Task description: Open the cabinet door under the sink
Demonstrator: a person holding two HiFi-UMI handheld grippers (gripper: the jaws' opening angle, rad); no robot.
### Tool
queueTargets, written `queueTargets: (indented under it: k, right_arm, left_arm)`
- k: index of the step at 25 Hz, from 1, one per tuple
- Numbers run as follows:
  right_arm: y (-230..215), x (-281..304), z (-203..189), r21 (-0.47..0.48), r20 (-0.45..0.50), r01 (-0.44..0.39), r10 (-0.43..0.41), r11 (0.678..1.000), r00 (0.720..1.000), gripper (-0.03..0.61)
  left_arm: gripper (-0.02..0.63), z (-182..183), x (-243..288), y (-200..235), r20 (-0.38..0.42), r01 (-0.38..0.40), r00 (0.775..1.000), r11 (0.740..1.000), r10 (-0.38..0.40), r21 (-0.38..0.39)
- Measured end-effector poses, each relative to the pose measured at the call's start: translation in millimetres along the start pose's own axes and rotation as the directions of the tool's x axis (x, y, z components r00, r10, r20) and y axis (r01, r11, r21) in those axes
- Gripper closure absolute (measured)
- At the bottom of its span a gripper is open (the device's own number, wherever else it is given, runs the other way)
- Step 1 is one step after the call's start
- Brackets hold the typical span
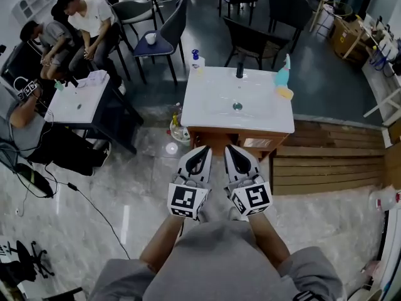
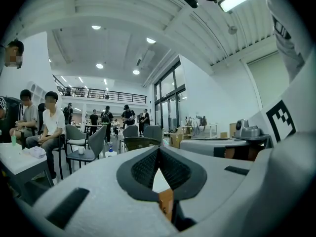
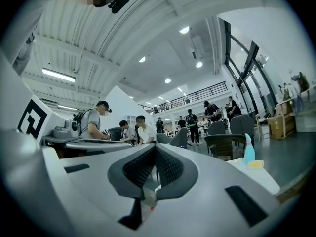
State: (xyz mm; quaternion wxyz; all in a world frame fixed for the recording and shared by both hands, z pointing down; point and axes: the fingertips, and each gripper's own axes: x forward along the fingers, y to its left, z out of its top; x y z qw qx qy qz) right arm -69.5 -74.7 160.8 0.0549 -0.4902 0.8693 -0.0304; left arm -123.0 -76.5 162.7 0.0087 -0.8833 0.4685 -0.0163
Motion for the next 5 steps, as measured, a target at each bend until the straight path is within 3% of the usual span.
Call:
queueTargets:
  k: [5]
  right_arm:
    - [-8.3, 3.7, 0.2, -0.002, 0.025, 0.002, -0.002, 1.0, 1.0, 0.571]
  left_arm:
    - [0.606, 5.4, 9.6, -1.4, 0.028, -0.005, 1.0, 1.0, 0.004, 0.024]
